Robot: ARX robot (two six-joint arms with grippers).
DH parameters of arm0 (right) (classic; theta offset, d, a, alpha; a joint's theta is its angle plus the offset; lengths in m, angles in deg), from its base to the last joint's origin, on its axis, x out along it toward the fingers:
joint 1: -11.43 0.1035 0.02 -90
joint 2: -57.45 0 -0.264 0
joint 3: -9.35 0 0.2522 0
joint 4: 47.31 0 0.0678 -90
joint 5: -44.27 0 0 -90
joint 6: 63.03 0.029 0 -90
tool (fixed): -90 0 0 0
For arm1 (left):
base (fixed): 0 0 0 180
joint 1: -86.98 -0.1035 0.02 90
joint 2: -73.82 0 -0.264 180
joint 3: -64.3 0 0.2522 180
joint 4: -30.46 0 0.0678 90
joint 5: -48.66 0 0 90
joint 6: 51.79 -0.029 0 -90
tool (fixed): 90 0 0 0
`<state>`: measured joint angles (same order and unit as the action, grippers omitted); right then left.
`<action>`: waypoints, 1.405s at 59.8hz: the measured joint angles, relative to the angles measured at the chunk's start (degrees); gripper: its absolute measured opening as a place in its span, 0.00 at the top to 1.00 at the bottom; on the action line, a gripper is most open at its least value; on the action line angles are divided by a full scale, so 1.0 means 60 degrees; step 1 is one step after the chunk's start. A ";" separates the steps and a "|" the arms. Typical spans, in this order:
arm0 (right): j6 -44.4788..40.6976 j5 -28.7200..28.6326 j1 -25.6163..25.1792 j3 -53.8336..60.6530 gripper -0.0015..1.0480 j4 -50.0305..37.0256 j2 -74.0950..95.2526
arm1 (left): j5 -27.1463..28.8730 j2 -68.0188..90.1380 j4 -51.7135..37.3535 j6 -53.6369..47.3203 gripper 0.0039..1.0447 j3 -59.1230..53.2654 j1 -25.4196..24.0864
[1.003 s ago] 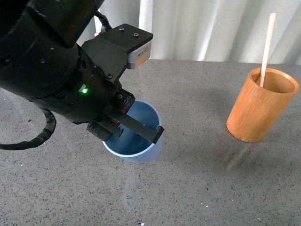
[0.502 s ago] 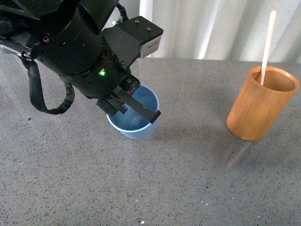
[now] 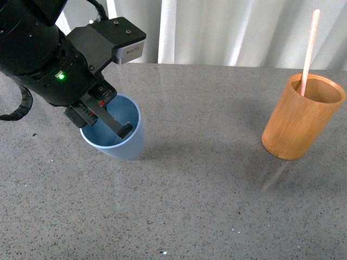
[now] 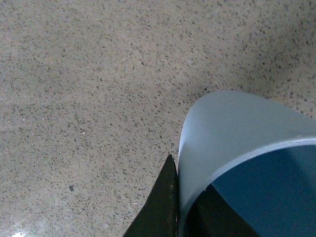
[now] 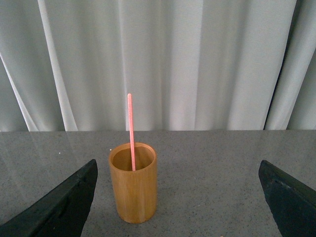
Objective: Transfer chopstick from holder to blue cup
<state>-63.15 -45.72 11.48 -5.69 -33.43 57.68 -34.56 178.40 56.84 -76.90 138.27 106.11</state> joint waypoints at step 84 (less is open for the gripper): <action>0.0000 -0.0004 0.0000 0.0000 0.10 0.0000 0.0000 | 0.0069 0.0306 -0.0514 0.0339 0.58 -0.0353 0.0627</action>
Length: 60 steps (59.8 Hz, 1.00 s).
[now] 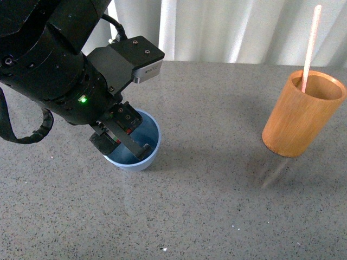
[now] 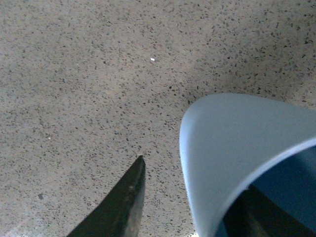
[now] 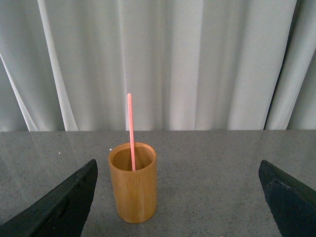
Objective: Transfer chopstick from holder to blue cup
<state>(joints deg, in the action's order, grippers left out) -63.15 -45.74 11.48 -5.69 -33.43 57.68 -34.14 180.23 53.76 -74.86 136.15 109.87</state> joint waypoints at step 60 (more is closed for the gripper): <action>0.0000 0.0000 0.0000 0.0000 0.10 0.0000 0.0000 | 0.0058 0.0368 -0.0783 -0.0146 0.06 0.0863 0.0036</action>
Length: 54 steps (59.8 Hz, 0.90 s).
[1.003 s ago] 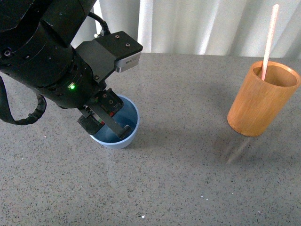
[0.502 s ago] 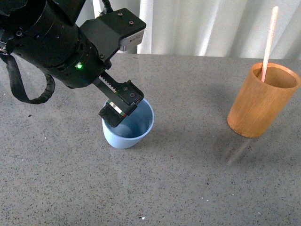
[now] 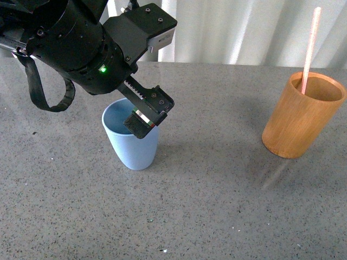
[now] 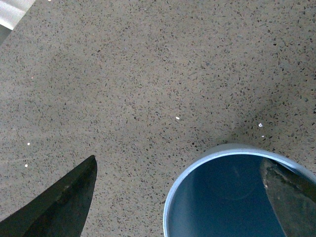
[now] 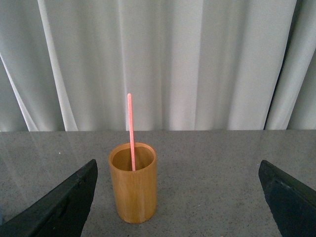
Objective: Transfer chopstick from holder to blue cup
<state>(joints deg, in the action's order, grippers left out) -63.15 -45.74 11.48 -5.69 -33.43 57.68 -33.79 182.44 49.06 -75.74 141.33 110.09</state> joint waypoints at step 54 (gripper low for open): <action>0.0000 0.0000 0.0000 0.0000 0.10 0.0000 0.0000 | -0.1071 -0.1224 0.0426 -0.0007 0.06 0.0656 -0.2488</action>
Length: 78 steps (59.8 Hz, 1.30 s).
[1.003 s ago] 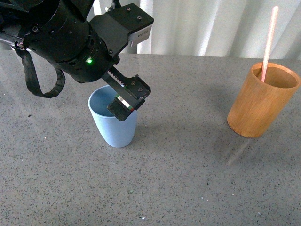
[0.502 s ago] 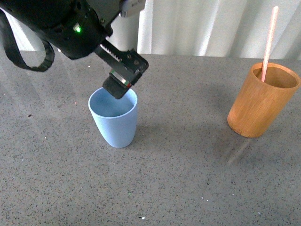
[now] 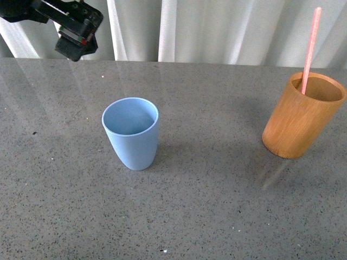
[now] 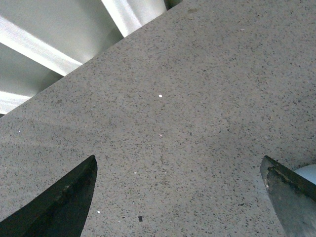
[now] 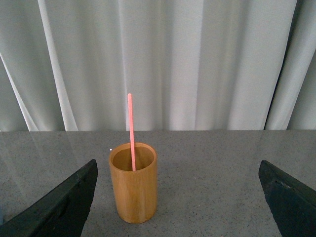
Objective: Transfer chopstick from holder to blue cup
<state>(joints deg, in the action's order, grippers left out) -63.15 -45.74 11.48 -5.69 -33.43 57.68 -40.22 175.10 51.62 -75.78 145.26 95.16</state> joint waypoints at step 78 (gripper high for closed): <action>-0.0004 0.0004 0.0000 0.0000 0.10 0.0000 0.0000 | -0.3257 -0.7100 -0.5843 0.2554 0.32 -0.7737 -0.4564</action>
<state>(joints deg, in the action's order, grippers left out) -63.17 -45.72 11.48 -5.69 -33.43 57.68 -59.76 132.50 16.56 -60.46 98.84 67.77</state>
